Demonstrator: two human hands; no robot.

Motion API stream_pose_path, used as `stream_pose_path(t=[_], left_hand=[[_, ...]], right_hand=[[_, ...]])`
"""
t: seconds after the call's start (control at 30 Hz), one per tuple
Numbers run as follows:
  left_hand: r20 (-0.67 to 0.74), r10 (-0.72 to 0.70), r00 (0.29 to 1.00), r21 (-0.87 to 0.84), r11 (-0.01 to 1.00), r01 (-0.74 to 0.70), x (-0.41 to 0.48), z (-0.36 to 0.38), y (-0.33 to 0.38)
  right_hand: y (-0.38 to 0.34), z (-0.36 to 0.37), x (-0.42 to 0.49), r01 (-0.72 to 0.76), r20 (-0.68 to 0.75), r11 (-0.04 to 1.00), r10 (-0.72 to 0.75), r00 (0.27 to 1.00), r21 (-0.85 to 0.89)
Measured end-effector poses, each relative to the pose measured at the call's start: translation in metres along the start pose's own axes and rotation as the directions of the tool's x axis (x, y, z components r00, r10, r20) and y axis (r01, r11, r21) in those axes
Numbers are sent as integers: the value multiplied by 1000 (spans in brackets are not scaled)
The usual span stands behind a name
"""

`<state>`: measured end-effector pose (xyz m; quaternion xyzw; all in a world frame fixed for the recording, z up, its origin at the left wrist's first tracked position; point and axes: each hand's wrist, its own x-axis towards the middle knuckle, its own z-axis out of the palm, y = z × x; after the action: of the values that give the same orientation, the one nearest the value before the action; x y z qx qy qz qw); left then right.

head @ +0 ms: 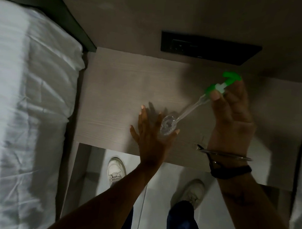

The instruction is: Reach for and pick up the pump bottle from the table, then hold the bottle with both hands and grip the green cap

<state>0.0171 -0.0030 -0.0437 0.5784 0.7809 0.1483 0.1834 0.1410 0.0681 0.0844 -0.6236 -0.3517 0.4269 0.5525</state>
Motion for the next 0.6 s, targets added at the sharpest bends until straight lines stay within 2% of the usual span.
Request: stream_pose_path(t=[0.1,0.2,0.27,0.37,0.47,0.53,0.6], left_hand=[[1,9,1000,26,1000,-9,-2,1,-1],[-7,4,1000,23,1000,-4,-2,4,-3],[-14,-5,1000,17,1000,5,-3,6,-4],[-46,-12,999,14,1000,12,-5,10,-7],[-64,23,998,-58,998,-27,-5,11,-11],[-68,2,998,-176,984,-14,-3,12,-12],[-49,5,999,-202,979,-15,-1,12,-12]], right_hand=[[13,9,-4,48,51,996,-44,998,-77],[27,12,-6,169,141,955,-138,980,-242],[35,10,-10,255,221,907,-187,957,-334],[54,5,-22,442,413,777,-258,873,-448],[71,1,-27,501,534,667,-178,826,-552],[81,-1,-23,517,560,588,-129,819,-621],[86,-2,-19,520,563,548,-104,820,-656]])
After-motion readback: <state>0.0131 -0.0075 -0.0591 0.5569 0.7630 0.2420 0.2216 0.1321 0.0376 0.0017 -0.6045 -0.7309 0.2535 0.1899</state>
